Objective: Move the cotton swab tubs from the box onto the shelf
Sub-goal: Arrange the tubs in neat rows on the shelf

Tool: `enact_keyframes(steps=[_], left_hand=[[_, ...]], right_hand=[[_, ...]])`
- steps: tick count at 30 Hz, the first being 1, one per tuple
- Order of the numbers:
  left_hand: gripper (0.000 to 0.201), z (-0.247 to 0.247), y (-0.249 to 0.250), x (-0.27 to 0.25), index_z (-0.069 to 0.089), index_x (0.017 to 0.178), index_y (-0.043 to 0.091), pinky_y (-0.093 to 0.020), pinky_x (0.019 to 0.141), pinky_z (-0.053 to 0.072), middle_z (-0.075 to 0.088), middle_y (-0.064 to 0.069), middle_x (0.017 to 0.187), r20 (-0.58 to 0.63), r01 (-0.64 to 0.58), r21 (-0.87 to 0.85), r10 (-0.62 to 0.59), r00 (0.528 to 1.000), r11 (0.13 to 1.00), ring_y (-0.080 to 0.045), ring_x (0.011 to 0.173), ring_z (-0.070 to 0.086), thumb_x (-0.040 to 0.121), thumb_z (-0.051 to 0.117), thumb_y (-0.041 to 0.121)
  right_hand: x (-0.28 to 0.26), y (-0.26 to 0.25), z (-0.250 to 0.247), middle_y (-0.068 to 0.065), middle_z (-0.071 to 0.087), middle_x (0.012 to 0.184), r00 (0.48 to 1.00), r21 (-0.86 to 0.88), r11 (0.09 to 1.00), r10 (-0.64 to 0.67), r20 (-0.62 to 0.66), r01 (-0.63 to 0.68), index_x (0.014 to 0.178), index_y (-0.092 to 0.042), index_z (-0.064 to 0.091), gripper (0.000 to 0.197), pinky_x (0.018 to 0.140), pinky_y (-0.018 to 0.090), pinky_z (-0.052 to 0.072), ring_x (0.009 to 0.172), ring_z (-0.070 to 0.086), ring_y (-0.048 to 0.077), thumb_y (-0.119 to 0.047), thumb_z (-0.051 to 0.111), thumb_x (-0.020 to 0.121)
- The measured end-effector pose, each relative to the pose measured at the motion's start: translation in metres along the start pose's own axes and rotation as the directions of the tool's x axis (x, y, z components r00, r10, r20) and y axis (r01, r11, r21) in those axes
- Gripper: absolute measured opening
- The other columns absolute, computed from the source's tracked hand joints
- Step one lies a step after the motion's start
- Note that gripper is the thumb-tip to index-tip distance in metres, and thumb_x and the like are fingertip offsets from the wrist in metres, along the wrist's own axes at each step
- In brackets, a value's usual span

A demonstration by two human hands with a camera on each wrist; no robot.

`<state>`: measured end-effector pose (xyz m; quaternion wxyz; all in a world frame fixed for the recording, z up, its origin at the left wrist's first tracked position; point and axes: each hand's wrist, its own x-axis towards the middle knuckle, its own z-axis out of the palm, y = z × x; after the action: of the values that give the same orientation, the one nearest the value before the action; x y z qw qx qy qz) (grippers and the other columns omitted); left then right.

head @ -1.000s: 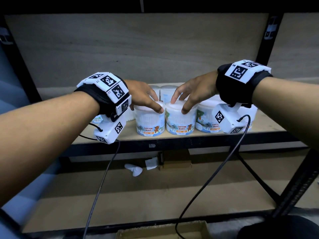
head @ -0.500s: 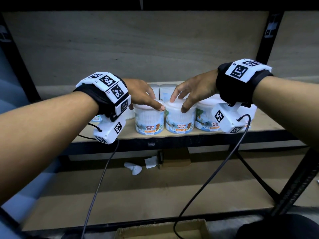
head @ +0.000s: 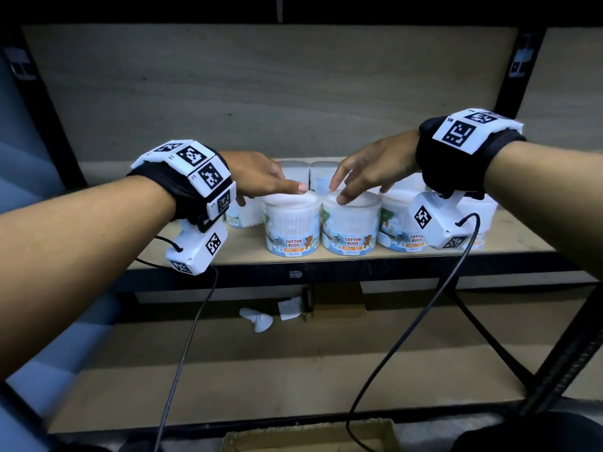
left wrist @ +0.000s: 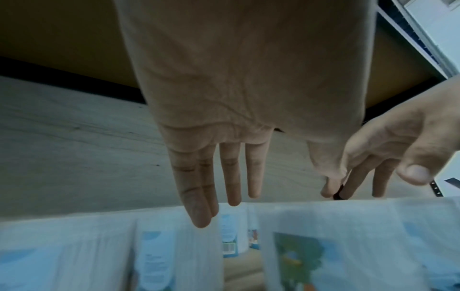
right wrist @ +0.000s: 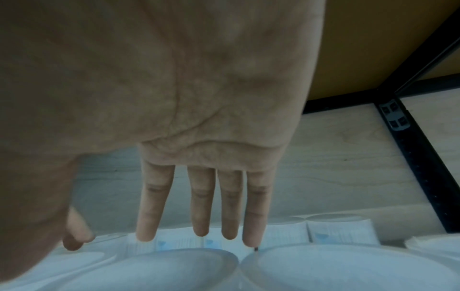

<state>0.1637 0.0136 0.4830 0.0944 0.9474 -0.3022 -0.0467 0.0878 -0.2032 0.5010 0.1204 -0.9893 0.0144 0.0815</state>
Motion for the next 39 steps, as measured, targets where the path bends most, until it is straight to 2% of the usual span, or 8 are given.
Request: enact_keyframes(steps=[3,8,12,15,21,29,36,39], left_hand=[[0.056,-0.008,-0.026,-0.002,0.064,0.12,0.029,-0.036,0.087,0.057,0.058,0.005,0.125,-0.051,0.002,0.032,-0.001,0.999,0.999,-0.023,0.101,0.064,0.082,0.054,0.07],[0.062,-0.024,-0.072,0.0,0.053,0.135,0.029,-0.031,0.104,0.036,0.051,0.003,0.142,-0.144,0.036,0.205,-0.006,0.99,0.978,-0.02,0.126,0.05,0.082,0.063,0.061],[0.069,-0.036,-0.105,0.002,0.049,0.14,0.028,-0.033,0.111,0.034,0.045,-0.001,0.148,-0.158,0.057,0.235,-0.019,0.987,0.97,-0.022,0.135,0.042,0.08,0.07,0.055],[0.068,-0.033,-0.121,0.005,0.047,0.141,0.027,-0.031,0.105,0.036,0.044,-0.003,0.148,-0.184,0.066,0.227,-0.023,0.983,0.972,-0.024,0.132,0.044,0.081,0.072,0.049],[0.073,-0.022,-0.146,0.018,0.043,0.144,0.032,-0.033,0.11,0.035,0.04,-0.003,0.151,-0.194,0.088,0.231,-0.042,0.98,0.969,-0.025,0.136,0.04,0.08,0.072,0.05],[0.066,-0.016,-0.161,0.032,0.043,0.141,0.044,-0.029,0.109,0.031,0.041,0.008,0.15,-0.133,0.074,0.182,-0.05,0.99,0.981,-0.017,0.135,0.042,0.081,0.07,0.052],[0.056,-0.011,-0.162,0.041,0.048,0.134,0.046,-0.032,0.107,0.038,0.052,0.011,0.141,-0.141,0.085,0.17,-0.061,0.988,0.982,-0.016,0.126,0.051,0.082,0.069,0.05],[0.056,-0.013,-0.163,0.041,0.05,0.132,0.048,-0.034,0.108,0.038,0.052,0.01,0.14,-0.126,0.088,0.159,-0.069,0.99,0.983,-0.016,0.126,0.05,0.08,0.071,0.052]], right_hand=[[0.007,-0.01,-0.006,-0.011,0.062,0.12,0.999,0.005,1.0,-0.016,-0.045,0.016,0.114,-0.04,0.066,0.035,0.092,0.034,0.055,0.115,0.058,0.016,-0.053,0.071,0.082],[0.029,-0.035,-0.012,-0.008,0.061,0.124,0.998,0.097,0.994,-0.036,-0.043,0.04,0.117,-0.037,0.065,0.041,0.093,0.036,0.055,0.115,0.06,0.018,-0.055,0.072,0.081],[0.051,-0.061,-0.015,-0.006,0.059,0.124,0.996,0.11,0.992,-0.053,-0.068,0.061,0.123,-0.033,0.061,0.046,0.093,0.038,0.055,0.114,0.06,0.022,-0.052,0.071,0.082],[0.069,-0.077,-0.015,-0.005,0.057,0.12,0.995,0.119,0.99,-0.07,-0.076,0.078,0.133,-0.032,0.053,0.056,0.093,0.039,0.055,0.114,0.06,0.024,-0.051,0.071,0.084],[0.105,-0.1,-0.009,0.0,0.053,0.133,0.995,0.072,0.993,-0.092,-0.025,0.094,0.146,-0.033,0.038,0.076,0.086,0.035,0.057,0.112,0.06,0.023,-0.055,0.072,0.08],[0.137,-0.12,0.001,-0.003,0.046,0.129,0.989,0.014,0.991,-0.136,0.052,0.135,0.142,-0.042,0.043,0.07,0.091,0.034,0.055,0.123,0.05,0.02,-0.049,0.076,0.08],[0.152,-0.132,0.002,0.002,0.049,0.129,0.983,-0.062,0.986,-0.149,0.109,0.157,0.135,-0.045,0.052,0.06,0.083,0.029,0.057,0.119,0.057,0.025,-0.041,0.078,0.081],[0.156,-0.134,0.001,0.003,0.049,0.127,0.982,-0.07,0.987,-0.137,0.133,0.147,0.133,-0.042,0.057,0.055,0.088,0.032,0.058,0.118,0.059,0.026,-0.034,0.078,0.083]])
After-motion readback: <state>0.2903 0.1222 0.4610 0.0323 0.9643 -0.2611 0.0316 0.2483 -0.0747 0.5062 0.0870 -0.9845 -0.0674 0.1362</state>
